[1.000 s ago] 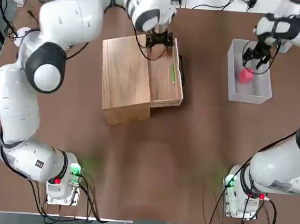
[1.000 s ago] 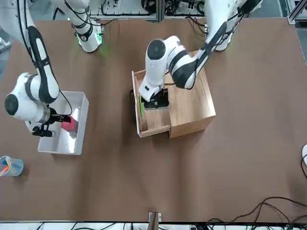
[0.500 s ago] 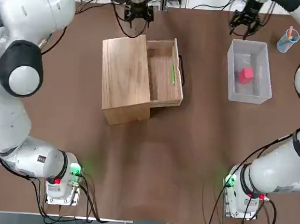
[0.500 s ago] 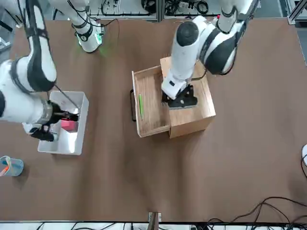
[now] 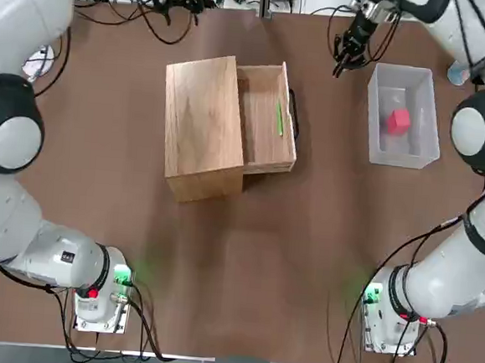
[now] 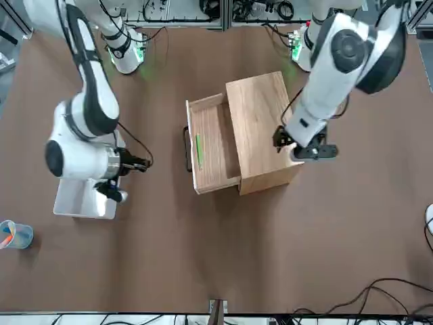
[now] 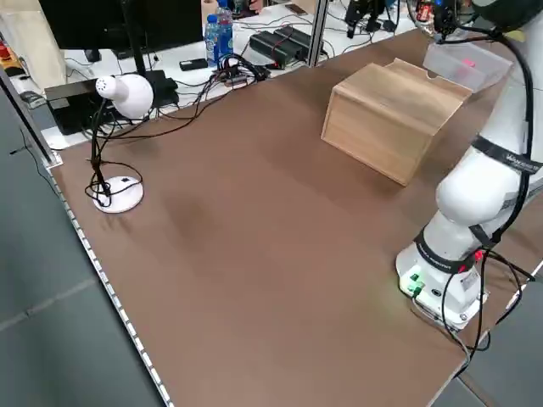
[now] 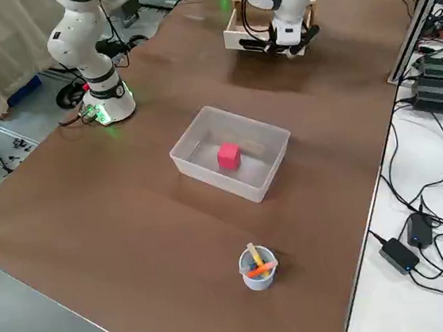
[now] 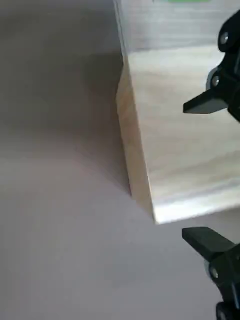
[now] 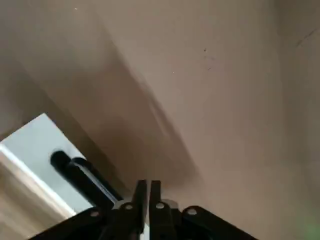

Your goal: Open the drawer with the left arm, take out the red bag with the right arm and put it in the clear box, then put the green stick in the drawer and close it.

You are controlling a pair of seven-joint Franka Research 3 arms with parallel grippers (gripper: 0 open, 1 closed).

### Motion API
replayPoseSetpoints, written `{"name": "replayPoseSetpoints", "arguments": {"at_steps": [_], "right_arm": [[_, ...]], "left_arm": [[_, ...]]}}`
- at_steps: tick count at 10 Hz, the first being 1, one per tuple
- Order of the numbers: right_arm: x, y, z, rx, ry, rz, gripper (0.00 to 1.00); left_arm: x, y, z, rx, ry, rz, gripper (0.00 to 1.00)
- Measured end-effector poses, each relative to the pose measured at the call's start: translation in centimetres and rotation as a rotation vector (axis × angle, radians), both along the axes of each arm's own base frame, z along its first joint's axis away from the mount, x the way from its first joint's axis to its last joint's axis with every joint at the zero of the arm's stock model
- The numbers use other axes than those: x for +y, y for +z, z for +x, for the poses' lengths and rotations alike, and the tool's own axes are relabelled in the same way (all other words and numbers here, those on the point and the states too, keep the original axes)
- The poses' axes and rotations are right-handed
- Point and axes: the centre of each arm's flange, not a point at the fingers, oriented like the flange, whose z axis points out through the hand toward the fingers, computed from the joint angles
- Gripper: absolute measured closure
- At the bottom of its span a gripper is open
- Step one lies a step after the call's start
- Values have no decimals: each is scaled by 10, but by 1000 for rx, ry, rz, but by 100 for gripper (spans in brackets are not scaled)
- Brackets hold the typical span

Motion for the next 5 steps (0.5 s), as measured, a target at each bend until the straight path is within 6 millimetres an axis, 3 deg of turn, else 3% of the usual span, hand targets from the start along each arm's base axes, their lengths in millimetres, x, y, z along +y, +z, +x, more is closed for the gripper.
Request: {"name": "replayPoseSetpoints", "arguments": {"at_steps": [3,5], "right_arm": [[72,-62,-20,37,-233,-85,99],[97,-91,-37,39,-319,-87,99]], "left_arm": [[62,33,-3,-12,-37,26,0],[97,47,-5,21,-66,44,0]]}}
